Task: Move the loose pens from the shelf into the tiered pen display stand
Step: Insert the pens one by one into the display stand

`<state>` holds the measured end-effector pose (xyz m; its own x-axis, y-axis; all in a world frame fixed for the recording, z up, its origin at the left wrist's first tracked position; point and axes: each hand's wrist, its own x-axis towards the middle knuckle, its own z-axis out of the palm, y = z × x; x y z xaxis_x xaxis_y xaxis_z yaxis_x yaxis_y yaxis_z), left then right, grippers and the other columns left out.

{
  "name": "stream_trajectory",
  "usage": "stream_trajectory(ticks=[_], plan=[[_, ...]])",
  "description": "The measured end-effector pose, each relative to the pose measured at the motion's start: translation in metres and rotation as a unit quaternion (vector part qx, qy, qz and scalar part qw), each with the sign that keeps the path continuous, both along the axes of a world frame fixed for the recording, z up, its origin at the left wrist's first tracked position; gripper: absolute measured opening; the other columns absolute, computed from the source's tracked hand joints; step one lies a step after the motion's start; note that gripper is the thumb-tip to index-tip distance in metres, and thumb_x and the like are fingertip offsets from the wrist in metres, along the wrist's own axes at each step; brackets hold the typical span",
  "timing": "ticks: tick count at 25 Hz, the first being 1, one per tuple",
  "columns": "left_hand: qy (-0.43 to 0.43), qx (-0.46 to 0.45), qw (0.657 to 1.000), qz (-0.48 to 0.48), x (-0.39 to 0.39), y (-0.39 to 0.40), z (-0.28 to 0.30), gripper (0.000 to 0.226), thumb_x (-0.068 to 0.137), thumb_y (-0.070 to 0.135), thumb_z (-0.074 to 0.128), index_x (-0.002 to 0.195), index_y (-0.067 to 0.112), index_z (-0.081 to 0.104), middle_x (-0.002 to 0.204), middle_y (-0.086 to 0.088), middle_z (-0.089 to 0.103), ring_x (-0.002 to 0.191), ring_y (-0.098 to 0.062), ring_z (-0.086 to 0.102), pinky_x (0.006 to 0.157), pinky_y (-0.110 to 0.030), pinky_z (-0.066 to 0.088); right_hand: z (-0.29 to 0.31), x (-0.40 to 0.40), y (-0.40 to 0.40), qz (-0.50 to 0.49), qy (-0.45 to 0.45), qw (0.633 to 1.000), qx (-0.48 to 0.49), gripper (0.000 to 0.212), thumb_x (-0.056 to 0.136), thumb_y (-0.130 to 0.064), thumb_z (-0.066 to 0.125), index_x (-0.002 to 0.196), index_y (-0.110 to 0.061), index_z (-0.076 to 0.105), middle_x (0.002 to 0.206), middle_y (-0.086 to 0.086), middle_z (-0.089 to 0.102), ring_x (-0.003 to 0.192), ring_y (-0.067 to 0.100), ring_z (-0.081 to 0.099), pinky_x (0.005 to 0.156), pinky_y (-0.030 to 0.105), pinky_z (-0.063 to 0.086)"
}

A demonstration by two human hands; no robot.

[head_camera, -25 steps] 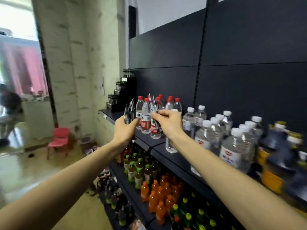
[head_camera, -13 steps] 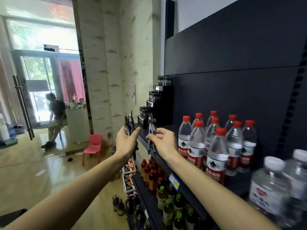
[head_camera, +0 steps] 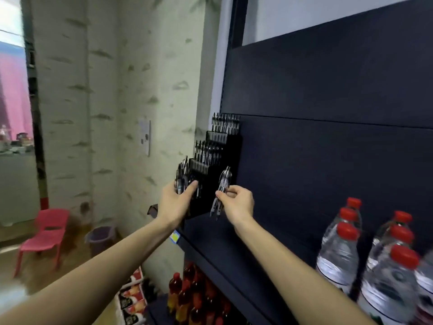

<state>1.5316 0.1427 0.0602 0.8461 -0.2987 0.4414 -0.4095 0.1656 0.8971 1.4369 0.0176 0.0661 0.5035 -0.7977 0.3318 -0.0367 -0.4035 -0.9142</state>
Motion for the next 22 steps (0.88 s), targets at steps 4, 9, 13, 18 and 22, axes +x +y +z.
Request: stream_trajectory(ticks=[4, 9, 13, 18, 22], plan=[[0.010, 0.005, 0.998, -0.066, 0.068, -0.037, 0.010, 0.028, 0.097, 0.024, 0.070, 0.073, 0.014, 0.061, 0.054, 0.000, 0.060, 0.040, -0.009, 0.055, 0.039, -0.022, 0.043, 0.009, 0.057, -0.034, -0.057, 0.004, 0.998, -0.001, 0.031, 0.086, -0.027, 0.082, 0.111, -0.012, 0.073, 0.097, -0.004, 0.074, 0.091, 0.013, 0.071, 0.080, 0.024, 0.054], [0.026, -0.004, 0.993, -0.114, 0.152, -0.102, 0.027, 0.026, 0.094, 0.035, 0.072, 0.076, 0.018, 0.063, 0.049, 0.005, 0.055, 0.037, -0.009, 0.049, 0.038, -0.023, 0.043, 0.032, 0.129, -0.080, -0.108, -0.034, 0.993, -0.033, 0.030, 0.083, -0.029, 0.084, 0.109, -0.016, 0.074, 0.096, -0.003, 0.076, 0.092, 0.012, 0.072, 0.088, 0.030, 0.058], [0.033, -0.045, 0.983, -0.173, 0.205, -0.150, 0.057, 0.027, 0.095, 0.032, 0.072, 0.077, 0.016, 0.061, 0.049, 0.000, 0.050, 0.040, -0.015, 0.047, 0.042, -0.027, 0.046, 0.063, 0.174, -0.125, -0.134, -0.068, 0.986, -0.069, 0.021, 0.076, -0.031, 0.089, 0.086, -0.020, 0.074, 0.084, -0.004, 0.077, 0.085, 0.013, 0.074, 0.087, 0.036, 0.061], [-0.002, -0.061, 0.970, -0.236, 0.277, -0.197, 0.111, 0.029, 0.095, 0.035, 0.073, 0.079, 0.017, 0.057, 0.061, -0.003, 0.050, 0.043, -0.012, 0.047, 0.045, -0.027, 0.047, 0.123, 0.223, -0.169, -0.195, -0.093, 0.972, -0.088, 0.044, 0.076, -0.029, 0.090, 0.113, -0.012, 0.074, 0.093, 0.000, 0.077, 0.089, 0.017, 0.075, 0.088, 0.044, 0.062], [0.007, -0.105, 0.954, -0.281, 0.318, -0.233, 0.141, 0.027, 0.095, 0.031, 0.072, 0.080, 0.016, 0.055, 0.063, -0.004, 0.049, 0.043, -0.010, 0.047, 0.043, -0.025, 0.048, 0.162, 0.242, -0.177, -0.249, -0.086, 0.953, -0.148, 0.053, 0.080, -0.026, 0.088, 0.125, -0.010, 0.067, 0.095, -0.001, 0.075, 0.090, 0.015, 0.074, 0.087, 0.042, 0.062]])
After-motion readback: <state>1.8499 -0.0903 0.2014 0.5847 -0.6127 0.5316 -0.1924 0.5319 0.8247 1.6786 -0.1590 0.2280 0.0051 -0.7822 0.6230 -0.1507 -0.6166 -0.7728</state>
